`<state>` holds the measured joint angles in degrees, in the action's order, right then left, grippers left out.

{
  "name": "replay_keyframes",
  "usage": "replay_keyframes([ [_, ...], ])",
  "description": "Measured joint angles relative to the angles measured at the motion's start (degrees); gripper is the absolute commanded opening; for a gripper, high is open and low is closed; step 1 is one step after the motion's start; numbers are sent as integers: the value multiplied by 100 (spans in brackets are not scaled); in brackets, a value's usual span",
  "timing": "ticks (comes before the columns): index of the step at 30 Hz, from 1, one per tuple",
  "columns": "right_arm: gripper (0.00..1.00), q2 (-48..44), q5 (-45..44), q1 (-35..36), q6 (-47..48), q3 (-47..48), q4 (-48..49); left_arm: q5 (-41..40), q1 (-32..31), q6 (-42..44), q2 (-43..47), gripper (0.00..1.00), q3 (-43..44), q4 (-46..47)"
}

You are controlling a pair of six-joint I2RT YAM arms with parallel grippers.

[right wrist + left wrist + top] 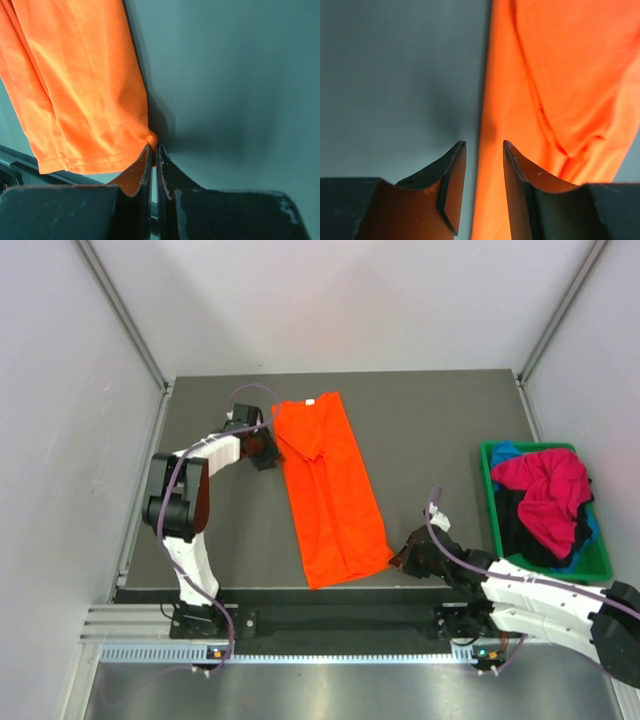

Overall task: Fold and stack the t-shirts
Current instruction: Fold the tshirt

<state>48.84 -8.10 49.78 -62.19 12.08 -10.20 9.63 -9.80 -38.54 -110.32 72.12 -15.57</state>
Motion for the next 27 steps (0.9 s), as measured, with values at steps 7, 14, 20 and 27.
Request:
replay_keyframes([
  [7, 29, 4, -114, 13, -39, 129, -166, 125, 7, 63, -584, 12, 505, 201],
  [14, 34, -151, -398, 31, -31, 804, -957, 219, 33, 201, -1355, 0, 1545, 240],
  [20, 33, 317, -684, 33, 404, 1484, -907, 400, 170, 238, -2024, 20, 2518, 229],
  [27, 33, 2579, -494, -166, 1628, 3442, -636, 114, 210, 319, -1947, 50, 2710, -50],
])
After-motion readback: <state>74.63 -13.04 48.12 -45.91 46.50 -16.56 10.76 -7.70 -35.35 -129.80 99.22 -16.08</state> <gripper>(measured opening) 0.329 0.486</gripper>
